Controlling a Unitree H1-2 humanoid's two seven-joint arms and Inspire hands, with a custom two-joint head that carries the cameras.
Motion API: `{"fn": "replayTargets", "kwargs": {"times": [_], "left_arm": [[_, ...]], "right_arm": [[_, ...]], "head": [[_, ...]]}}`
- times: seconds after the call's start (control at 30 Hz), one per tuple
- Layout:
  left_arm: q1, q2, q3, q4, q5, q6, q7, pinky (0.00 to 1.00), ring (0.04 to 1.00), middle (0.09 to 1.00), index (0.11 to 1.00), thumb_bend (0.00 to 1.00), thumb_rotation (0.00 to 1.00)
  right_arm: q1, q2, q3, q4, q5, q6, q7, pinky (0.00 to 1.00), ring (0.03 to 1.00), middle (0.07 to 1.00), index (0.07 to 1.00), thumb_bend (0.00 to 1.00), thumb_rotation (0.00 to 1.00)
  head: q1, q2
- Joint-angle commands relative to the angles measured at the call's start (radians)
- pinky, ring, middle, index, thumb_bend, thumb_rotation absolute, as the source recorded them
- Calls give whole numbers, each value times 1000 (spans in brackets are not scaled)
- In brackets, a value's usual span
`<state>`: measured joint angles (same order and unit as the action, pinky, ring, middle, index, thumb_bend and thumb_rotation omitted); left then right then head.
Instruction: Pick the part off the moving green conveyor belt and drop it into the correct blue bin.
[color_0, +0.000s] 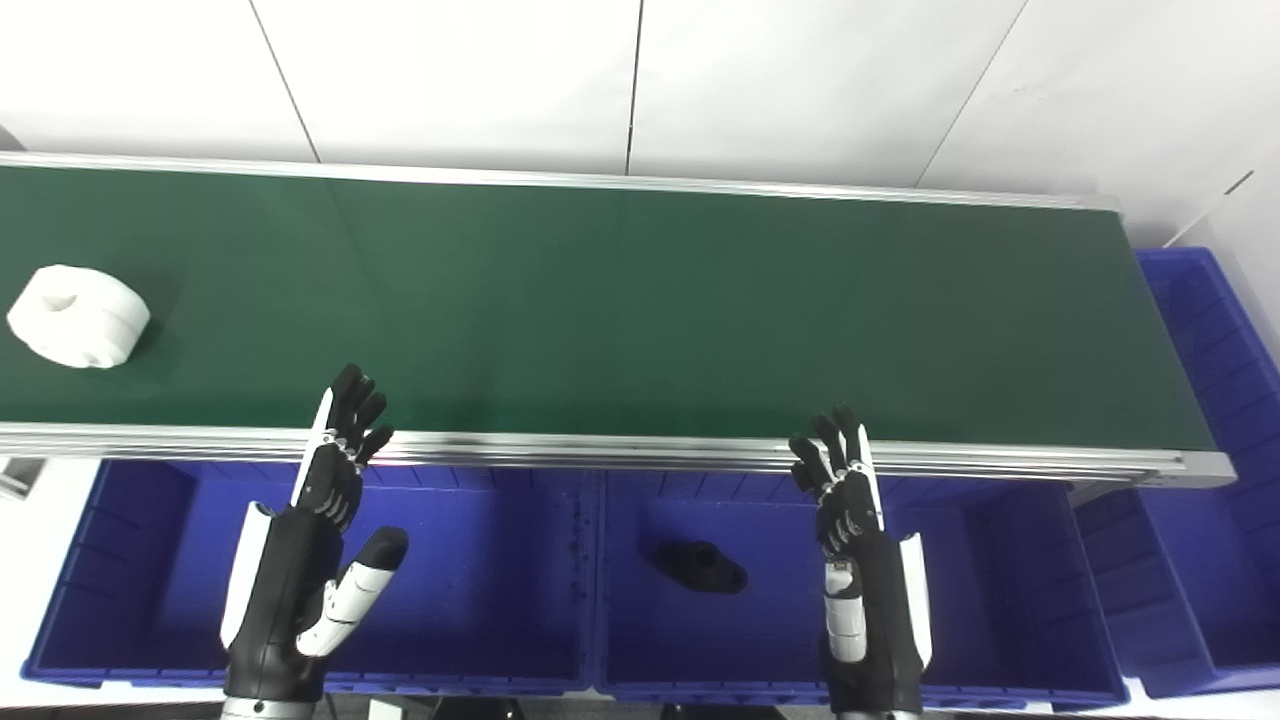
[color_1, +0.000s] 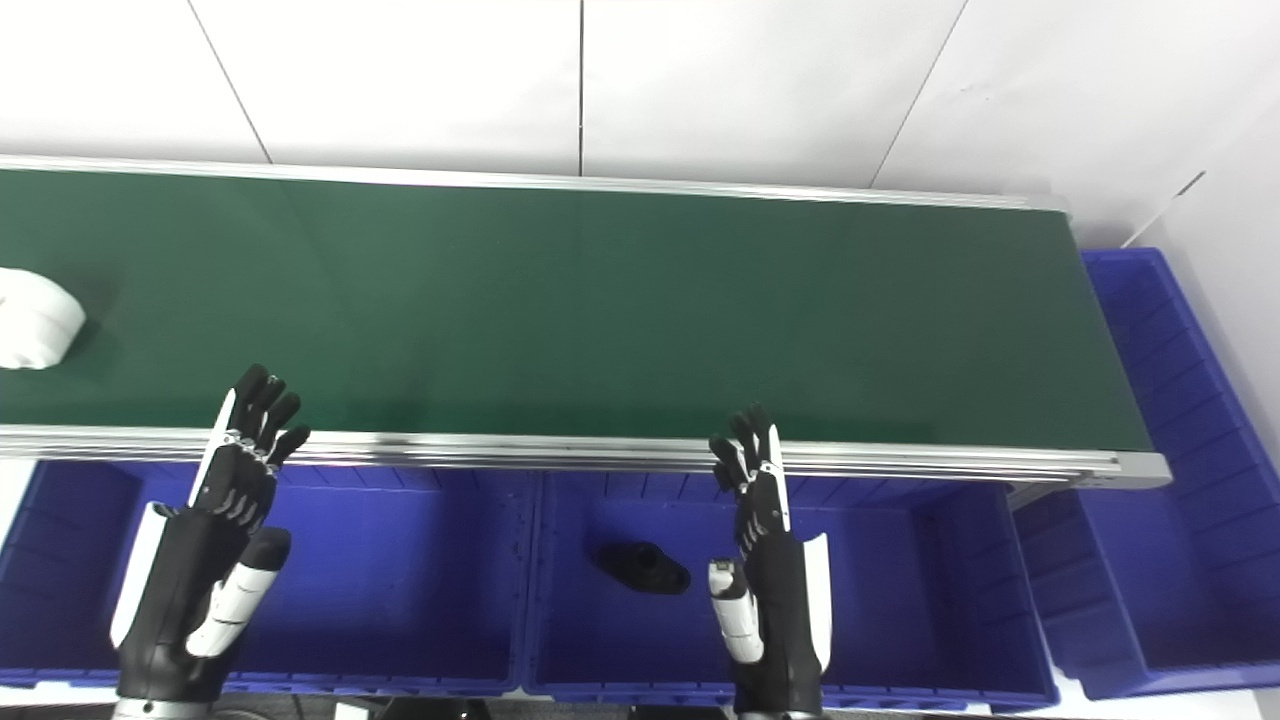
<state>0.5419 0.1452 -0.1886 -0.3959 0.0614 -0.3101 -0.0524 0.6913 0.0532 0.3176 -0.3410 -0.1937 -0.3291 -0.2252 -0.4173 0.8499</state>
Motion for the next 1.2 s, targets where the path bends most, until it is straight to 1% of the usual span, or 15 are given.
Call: {"fn": "replayTargets", "kwargs": {"times": [0.0,0.1,0.27,0.37,0.5,0.73,0.83,0.97,1.17], "left_arm": [[10,-9,-2,-10,-1,-44,-6,903,959,998,1000,673,808],[13,-13,-8,-4,5,-52,-11,889,947,995,1000,706,814],[13,-23,-7,10,8,-67,-14,885,943,1000,1000,719,815],[12,-28,-5,18,9,-67,-15,889,946,1000,1000,725,816],[11,-37,-3,28,-4,-64,-12,895,946,1000,1000,710,810],[16,-52,-3,46,-13,-62,-9,896,952,1000,1000,745,805],[18,-61,-4,51,-18,-59,-10,899,944,979,1000,757,803],[22,-68,-3,48,-19,-41,-12,908,935,972,1000,769,799],[23,-71,-3,49,-18,-35,-12,901,928,970,1000,767,804]], "right_arm": [[10,22,7,-5,1,-54,10,935,920,964,1000,851,998],[15,18,3,-2,-14,-55,13,946,934,971,1000,843,1000],[15,10,3,9,-14,-61,20,958,944,979,1000,838,1000],[7,10,-1,21,-8,-47,25,957,950,986,1000,833,1000],[-9,17,-7,28,14,-17,39,960,967,999,1000,845,1000],[-27,13,-11,51,14,-13,62,974,969,1000,1000,846,1000],[-29,14,-16,55,16,-8,68,969,969,1000,1000,865,1000],[-28,10,-19,60,22,-14,81,969,971,1000,1000,859,1000],[-24,2,-24,75,17,-33,89,955,973,1000,1000,824,1000]], "head": [[8,-4],[16,-12],[24,-25],[30,-35],[45,-42],[81,-64],[91,-70],[96,-78],[107,-87]]}}
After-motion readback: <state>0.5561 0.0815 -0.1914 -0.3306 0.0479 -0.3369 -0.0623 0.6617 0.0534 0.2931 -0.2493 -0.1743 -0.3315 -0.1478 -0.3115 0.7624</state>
